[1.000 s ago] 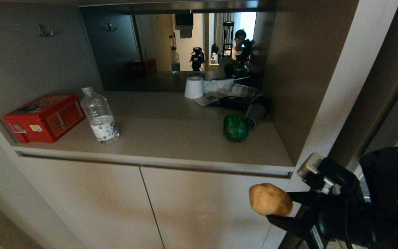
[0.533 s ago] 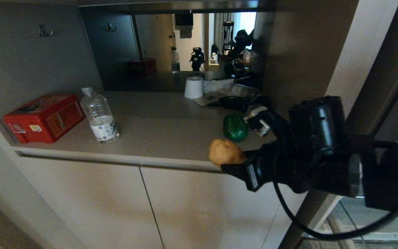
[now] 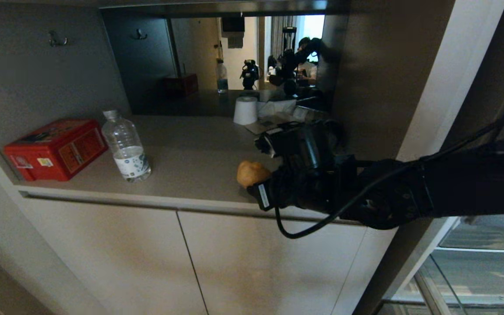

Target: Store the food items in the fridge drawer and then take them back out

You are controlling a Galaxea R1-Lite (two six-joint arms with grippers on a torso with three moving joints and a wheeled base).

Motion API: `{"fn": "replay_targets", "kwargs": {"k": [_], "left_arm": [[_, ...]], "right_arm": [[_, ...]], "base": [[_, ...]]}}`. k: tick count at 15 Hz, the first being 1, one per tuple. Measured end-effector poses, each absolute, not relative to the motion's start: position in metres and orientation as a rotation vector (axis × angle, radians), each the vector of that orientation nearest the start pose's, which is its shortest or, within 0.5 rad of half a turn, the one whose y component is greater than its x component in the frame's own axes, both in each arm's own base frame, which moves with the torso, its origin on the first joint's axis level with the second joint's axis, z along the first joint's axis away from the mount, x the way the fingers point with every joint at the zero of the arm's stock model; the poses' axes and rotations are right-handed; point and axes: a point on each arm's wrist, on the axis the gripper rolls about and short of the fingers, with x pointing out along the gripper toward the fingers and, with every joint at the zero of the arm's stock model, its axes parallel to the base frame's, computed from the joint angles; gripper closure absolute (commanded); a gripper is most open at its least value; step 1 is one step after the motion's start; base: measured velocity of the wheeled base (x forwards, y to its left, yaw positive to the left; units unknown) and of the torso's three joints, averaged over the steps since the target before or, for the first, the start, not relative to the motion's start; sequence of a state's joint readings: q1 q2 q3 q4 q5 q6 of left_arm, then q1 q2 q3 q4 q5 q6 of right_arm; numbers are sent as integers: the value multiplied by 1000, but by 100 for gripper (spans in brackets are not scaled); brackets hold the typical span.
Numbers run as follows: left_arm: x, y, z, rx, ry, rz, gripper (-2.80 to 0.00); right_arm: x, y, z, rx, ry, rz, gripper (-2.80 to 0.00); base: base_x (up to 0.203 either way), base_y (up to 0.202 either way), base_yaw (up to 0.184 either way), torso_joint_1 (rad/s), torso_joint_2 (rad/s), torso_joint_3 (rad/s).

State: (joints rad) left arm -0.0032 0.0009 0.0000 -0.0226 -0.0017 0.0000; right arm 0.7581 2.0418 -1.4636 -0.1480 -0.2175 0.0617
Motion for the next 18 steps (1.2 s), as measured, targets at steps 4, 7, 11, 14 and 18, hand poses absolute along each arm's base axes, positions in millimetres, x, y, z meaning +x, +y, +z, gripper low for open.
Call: {"fn": "replay_targets", "kwargs": {"k": [4, 7, 11, 14, 18], "left_arm": [[-23, 0, 78, 0, -22, -5, 0], [-23, 0, 78, 0, -22, -5, 0], [-23, 0, 78, 0, -22, -5, 0], [-23, 0, 78, 0, -22, -5, 0], [-23, 0, 78, 0, -22, -5, 0]], "right_arm": [[323, 297, 180, -159, 403, 471, 0], [331, 304, 179, -149, 387, 469, 0], [339, 310, 189, -133, 337, 464, 0], [348, 312, 193, -132, 296, 360, 0], [359, 321, 186, -131, 279, 319, 0]], "base": [[0, 0, 0, 0, 0, 0], [0, 0, 0, 0, 0, 0], [0, 0, 0, 0, 0, 0], [0, 0, 0, 0, 0, 0], [0, 0, 0, 0, 0, 0]]}}
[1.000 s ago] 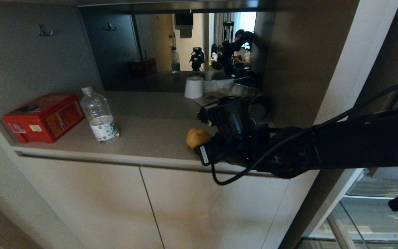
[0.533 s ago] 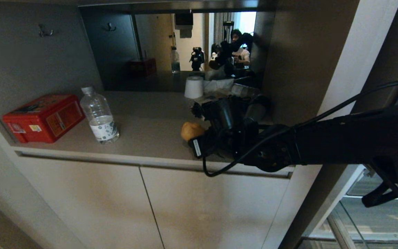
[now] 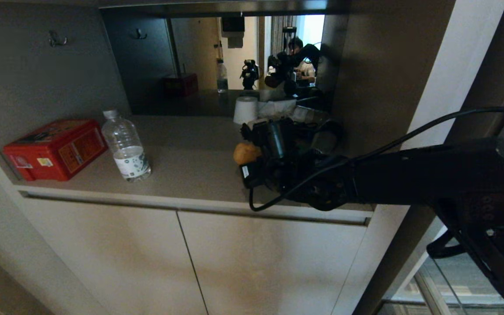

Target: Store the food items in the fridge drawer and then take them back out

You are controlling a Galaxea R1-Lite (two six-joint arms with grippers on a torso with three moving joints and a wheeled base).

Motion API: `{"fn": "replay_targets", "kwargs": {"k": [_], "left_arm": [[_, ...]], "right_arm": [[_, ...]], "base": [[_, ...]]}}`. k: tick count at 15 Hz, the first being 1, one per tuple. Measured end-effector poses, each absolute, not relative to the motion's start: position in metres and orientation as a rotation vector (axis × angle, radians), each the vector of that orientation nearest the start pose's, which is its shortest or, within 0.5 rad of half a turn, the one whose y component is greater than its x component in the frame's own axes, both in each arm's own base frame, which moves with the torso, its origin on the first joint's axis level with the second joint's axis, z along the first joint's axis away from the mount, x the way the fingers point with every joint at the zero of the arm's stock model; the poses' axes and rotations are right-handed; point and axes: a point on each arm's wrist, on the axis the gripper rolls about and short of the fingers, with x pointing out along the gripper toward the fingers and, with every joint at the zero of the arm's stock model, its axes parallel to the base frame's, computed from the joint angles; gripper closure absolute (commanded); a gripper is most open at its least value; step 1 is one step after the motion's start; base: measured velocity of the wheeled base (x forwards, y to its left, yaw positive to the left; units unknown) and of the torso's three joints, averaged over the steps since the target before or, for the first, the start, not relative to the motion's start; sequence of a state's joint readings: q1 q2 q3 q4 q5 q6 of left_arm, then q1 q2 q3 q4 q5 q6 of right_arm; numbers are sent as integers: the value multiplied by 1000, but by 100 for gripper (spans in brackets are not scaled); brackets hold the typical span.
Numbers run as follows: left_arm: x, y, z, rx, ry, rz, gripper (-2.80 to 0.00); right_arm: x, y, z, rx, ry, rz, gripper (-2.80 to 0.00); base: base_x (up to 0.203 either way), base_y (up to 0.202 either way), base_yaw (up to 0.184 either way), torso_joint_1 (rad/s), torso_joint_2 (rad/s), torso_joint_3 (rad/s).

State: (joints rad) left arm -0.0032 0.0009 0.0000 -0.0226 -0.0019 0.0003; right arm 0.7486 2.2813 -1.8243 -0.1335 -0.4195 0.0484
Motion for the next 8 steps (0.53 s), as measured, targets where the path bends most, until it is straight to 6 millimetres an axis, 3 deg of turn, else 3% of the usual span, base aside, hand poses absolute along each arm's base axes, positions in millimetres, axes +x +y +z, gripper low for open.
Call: {"fn": "replay_targets", "kwargs": {"k": [8], "left_arm": [[-23, 0, 78, 0, -22, -5, 0]], "right_arm": [[374, 335, 178, -146, 241, 277, 0]], "base": [[0, 0, 0, 0, 0, 0]]}}
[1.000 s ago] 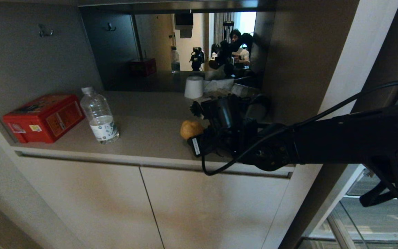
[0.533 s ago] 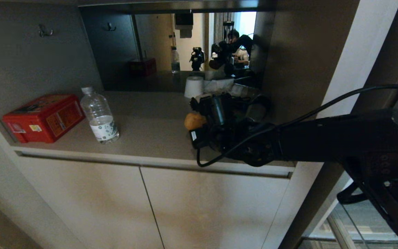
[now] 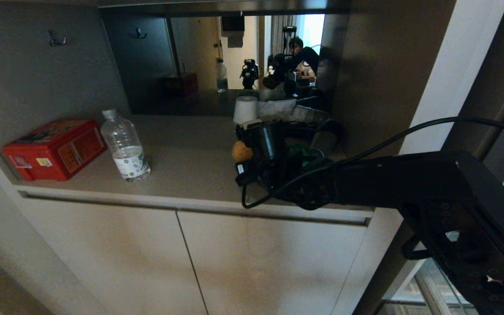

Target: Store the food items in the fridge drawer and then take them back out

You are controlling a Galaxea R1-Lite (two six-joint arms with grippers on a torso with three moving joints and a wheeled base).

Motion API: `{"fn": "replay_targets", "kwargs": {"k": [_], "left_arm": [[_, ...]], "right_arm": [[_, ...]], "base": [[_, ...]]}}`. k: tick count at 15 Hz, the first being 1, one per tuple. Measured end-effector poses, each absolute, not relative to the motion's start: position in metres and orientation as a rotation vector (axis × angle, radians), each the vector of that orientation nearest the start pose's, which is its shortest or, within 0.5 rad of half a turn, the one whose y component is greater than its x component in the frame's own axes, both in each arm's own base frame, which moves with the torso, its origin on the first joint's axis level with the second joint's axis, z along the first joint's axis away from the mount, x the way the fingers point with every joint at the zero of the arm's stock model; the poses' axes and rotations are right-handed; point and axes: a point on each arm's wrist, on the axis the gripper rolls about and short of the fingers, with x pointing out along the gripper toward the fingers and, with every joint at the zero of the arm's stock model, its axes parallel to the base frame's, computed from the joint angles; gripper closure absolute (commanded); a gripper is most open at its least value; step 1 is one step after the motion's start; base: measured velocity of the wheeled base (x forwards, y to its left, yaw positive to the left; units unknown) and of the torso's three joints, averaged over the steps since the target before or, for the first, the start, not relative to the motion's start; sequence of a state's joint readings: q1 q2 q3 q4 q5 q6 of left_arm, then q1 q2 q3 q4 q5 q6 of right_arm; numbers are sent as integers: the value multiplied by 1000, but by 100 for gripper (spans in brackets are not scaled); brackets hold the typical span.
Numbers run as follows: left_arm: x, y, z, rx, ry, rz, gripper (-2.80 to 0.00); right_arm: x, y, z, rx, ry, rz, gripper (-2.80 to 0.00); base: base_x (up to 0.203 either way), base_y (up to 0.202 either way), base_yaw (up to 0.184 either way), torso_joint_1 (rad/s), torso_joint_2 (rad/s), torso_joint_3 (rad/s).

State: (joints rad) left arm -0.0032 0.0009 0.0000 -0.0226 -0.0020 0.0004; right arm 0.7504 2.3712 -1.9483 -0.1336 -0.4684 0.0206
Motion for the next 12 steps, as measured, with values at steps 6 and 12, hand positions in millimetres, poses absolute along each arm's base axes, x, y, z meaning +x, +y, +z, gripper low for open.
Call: {"fn": "replay_targets", "kwargs": {"k": [6, 12], "left_arm": [[-23, 0, 78, 0, -22, -5, 0], [-23, 0, 78, 0, -22, -5, 0]], "right_arm": [[374, 336, 171, -160, 256, 276, 0], [374, 336, 165, -174, 269, 266, 0]], "base": [[0, 0, 0, 0, 0, 0], [0, 0, 0, 0, 0, 0]]}}
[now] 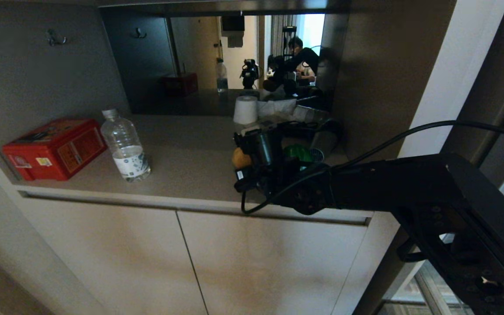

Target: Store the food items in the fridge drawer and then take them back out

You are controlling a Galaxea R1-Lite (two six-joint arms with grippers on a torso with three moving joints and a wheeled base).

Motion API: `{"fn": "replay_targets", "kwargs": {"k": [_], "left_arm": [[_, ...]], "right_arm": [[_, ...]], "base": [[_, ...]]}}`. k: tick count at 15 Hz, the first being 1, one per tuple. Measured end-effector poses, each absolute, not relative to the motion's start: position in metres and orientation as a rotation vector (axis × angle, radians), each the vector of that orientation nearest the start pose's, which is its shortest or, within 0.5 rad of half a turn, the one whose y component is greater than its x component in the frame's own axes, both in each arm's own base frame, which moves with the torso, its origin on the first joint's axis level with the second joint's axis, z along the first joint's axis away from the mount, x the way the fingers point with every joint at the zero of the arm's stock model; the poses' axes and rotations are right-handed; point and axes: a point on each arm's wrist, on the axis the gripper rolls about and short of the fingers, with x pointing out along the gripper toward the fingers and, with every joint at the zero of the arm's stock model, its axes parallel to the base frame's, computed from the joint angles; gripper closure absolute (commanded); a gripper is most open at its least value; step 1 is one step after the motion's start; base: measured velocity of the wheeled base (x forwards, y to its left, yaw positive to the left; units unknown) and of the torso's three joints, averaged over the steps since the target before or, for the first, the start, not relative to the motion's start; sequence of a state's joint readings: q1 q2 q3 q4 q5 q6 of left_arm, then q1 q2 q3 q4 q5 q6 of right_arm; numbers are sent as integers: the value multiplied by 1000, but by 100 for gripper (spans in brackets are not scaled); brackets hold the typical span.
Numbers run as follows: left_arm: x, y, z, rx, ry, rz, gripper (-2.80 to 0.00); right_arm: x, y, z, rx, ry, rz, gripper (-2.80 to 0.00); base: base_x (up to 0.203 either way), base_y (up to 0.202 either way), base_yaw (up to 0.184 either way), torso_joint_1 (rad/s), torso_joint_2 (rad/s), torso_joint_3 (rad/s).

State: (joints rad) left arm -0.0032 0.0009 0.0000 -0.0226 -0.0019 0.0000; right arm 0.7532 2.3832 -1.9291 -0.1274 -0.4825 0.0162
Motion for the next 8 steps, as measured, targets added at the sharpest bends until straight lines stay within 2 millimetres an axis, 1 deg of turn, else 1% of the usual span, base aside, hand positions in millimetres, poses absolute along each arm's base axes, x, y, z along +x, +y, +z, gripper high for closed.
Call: {"fn": "replay_targets", "kwargs": {"k": [8], "left_arm": [[-23, 0, 78, 0, -22, -5, 0]], "right_arm": [[374, 336, 159, -182, 282, 262, 0]], "base": [[0, 0, 0, 0, 0, 0]]}}
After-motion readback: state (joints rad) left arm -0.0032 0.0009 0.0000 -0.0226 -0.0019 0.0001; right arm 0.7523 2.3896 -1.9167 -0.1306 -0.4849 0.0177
